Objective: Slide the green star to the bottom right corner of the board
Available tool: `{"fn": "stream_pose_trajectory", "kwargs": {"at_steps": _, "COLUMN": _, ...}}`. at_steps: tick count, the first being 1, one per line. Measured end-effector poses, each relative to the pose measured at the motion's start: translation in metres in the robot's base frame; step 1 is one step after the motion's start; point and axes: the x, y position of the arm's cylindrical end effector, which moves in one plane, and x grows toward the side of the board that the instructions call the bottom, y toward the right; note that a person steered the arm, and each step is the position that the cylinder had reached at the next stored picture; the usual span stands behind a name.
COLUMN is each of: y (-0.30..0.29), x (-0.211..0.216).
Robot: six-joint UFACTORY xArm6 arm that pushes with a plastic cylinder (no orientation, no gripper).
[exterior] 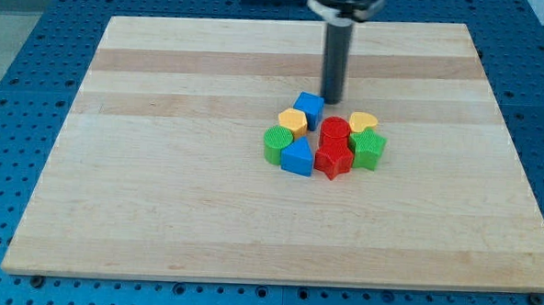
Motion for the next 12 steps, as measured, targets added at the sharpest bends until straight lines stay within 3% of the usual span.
{"fn": "stream_pose_trajectory", "kwargs": {"at_steps": 1, "y": 0.041, "x": 0.003}}
{"fn": "stream_pose_trajectory", "kwargs": {"at_steps": 2, "y": 0.052, "x": 0.038}}
{"fn": "stream_pose_trajectory", "kwargs": {"at_steps": 5, "y": -0.018, "x": 0.064}}
{"fn": "stream_pose_trajectory", "kwargs": {"at_steps": 7, "y": 0.016, "x": 0.111}}
{"fn": "stream_pose_trajectory", "kwargs": {"at_steps": 9, "y": 0.07, "x": 0.124}}
{"fn": "stream_pose_trajectory", "kwargs": {"at_steps": 12, "y": 0.079, "x": 0.175}}
